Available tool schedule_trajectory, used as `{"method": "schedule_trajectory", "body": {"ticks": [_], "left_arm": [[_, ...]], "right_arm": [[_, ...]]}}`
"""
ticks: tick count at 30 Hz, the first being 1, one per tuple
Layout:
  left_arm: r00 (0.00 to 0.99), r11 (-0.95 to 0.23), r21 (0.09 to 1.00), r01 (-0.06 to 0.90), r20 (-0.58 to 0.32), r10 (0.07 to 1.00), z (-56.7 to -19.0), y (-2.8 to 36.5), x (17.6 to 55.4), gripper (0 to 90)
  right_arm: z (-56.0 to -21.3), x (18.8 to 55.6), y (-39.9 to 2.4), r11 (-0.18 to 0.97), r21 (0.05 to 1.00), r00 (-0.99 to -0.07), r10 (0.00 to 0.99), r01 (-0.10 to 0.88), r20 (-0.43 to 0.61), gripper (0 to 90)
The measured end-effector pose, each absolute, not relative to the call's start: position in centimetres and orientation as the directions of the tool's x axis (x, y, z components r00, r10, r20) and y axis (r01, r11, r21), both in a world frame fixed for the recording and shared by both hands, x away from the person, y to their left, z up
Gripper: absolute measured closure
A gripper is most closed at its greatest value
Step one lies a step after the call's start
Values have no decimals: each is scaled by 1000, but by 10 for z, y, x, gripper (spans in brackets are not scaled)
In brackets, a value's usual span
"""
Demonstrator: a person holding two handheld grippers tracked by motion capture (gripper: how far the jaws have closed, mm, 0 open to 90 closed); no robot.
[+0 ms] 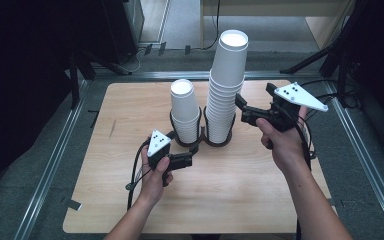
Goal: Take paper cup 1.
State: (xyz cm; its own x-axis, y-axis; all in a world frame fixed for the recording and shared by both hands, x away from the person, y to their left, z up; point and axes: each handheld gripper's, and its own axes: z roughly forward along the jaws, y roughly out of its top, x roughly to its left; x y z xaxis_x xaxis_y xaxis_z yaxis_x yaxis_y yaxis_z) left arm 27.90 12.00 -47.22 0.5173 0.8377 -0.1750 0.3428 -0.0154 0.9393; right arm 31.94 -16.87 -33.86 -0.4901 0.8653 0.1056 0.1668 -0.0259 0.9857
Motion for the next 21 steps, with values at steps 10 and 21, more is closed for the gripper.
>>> {"method": "schedule_trajectory", "body": {"ticks": [10, 21], "left_arm": [[528, -21, 955, 296, -145, 837, -465, 90, 291, 84], [541, -51, 962, 268, -107, 834, -457, 55, 308, 0]], "right_arm": [[-326, 338, -147, -5, 985, -505, 858, 170, 91, 11], [-320, 357, -127, -5, 984, -498, 862, 177, 93, 1]]}}
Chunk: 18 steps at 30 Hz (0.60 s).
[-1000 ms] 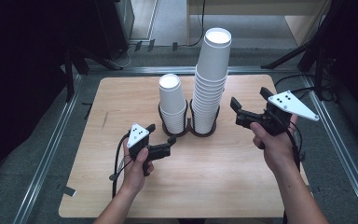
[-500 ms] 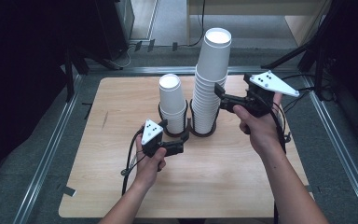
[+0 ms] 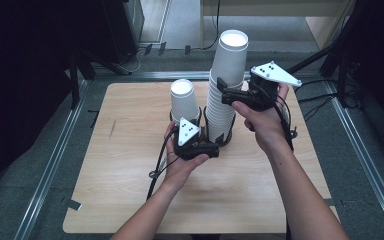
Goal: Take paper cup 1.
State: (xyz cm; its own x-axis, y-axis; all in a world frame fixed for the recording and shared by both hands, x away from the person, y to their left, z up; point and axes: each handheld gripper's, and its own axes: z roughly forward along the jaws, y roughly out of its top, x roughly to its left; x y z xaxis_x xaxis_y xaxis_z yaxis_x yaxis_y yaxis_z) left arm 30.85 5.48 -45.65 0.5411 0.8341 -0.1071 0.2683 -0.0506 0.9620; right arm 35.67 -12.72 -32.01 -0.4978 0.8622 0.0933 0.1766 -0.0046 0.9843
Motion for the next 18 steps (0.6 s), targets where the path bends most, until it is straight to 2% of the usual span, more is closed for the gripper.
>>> {"method": "schedule_trajectory", "body": {"ticks": [8, 18], "left_arm": [[523, -40, 977, 211, -78, 849, -447, 35, 321, 0], [479, -24, 976, 218, -85, 874, -442, 18, 338, 0]], "right_arm": [[-317, 370, -120, -1, 982, -499, 861, 191, 98, 1], [-316, 375, -116, 1, 978, -508, 854, 209, 107, 1]]}}
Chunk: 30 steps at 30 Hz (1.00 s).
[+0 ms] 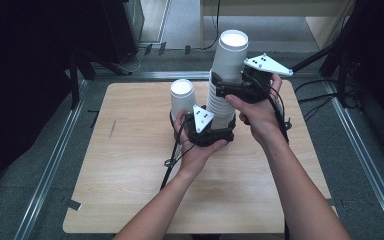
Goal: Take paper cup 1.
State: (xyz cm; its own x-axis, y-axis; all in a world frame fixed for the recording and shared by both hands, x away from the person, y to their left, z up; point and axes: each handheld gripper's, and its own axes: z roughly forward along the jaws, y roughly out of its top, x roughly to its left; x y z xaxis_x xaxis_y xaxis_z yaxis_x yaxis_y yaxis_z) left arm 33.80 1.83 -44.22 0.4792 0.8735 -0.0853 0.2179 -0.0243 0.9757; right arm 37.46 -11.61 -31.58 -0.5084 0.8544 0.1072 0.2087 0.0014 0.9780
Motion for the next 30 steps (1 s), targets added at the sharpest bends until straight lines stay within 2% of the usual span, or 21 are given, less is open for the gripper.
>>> {"method": "schedule_trajectory", "body": {"ticks": [5, 6, 10, 18, 30], "left_arm": [[445, -12, 976, 219, -89, 891, -442, 13, 347, 0], [432, -7, 976, 218, -91, 897, -442, 12, 350, 0], [401, -24, 978, 205, -62, 914, -443, 7, 356, 0], [354, -8, 979, 202, -65, 933, -448, 1, 361, 0], [336, -5, 979, 203, -65, 939, -451, -1, 366, 15]], "right_arm": [[-316, 378, -117, -8, 975, -510, 851, 223, 124, 21], [-317, 378, -117, -1, 974, -519, 846, 225, 121, 47], [-318, 381, -116, 5, 974, -518, 848, 226, 116, 50], [-322, 389, -113, -14, 973, -505, 853, 231, 132, 41], [-321, 386, -112, -20, 981, -506, 854, 195, 118, 73]]}}
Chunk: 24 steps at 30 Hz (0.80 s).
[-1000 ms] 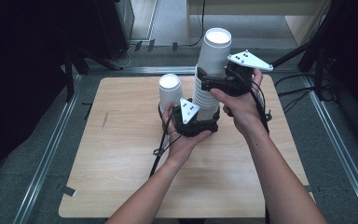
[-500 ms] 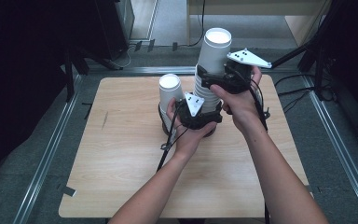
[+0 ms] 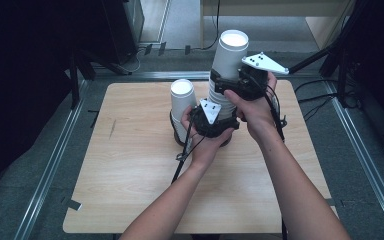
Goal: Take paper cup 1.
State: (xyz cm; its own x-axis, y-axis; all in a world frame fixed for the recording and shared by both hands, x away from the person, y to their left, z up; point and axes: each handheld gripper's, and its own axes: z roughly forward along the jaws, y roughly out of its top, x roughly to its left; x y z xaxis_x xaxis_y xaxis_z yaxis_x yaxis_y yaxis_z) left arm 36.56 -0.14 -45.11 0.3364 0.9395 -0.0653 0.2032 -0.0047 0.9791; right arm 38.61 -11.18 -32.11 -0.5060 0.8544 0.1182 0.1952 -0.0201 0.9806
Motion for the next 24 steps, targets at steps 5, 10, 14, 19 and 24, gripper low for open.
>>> {"method": "schedule_trajectory", "body": {"ticks": [5, 10, 14, 19, 24], "left_arm": [[340, -6, 978, 207, -66, 938, -451, -1, 365, 18], [341, -7, 978, 207, -66, 938, -451, 0, 365, 24], [341, -5, 978, 207, -67, 938, -451, 0, 365, 25], [341, -5, 979, 206, -67, 938, -451, 0, 365, 25], [342, -7, 978, 209, -66, 937, -451, 0, 365, 26]], "right_arm": [[-319, 383, -111, -13, 986, -496, 863, 164, 94, 105], [-318, 382, -110, -11, 988, -488, 869, 154, 86, 111], [-316, 382, -111, -21, 988, -491, 866, 155, 96, 111], [-314, 382, -111, -30, 988, -493, 864, 151, 101, 109], [-309, 382, -112, -28, 989, -499, 861, 145, 98, 107]]}}
